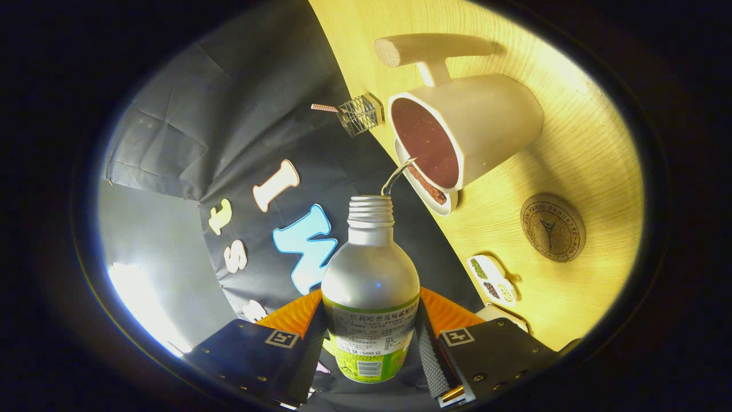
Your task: Take the bottle from table, then pour the juice into the cup, finally place the bottle on the coaster
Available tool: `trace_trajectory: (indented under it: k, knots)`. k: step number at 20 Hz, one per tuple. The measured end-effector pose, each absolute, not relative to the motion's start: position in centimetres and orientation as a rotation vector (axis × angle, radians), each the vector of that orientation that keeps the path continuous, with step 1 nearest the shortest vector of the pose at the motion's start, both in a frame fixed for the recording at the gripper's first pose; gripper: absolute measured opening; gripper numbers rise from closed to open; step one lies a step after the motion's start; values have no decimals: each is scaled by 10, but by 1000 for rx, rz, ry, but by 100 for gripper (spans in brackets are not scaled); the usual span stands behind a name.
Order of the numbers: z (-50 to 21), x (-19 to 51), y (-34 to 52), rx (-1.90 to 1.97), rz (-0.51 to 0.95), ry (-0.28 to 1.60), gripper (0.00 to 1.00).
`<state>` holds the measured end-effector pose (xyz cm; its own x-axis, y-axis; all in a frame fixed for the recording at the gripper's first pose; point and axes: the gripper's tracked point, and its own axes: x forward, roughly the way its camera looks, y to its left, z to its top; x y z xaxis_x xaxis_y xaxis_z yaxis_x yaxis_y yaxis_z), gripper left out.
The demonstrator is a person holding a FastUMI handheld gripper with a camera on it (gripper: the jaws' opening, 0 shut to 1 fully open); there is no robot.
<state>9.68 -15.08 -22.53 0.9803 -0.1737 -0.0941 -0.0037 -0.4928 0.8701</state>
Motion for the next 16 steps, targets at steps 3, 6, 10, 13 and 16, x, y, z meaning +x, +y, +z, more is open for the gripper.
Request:
trace_trajectory:
  k: [3,6,10,13,16]
  knots:
    - [-228,97,-153,2080,-207,-124,75]
    - [-233,96,-155,2068,-211,-118,75]
    - [-240,95,-159,2035,-212,-104,75]
    - [-246,95,-159,2002,-210,-88,75]
    - [-250,96,-161,1982,-210,-79,75]
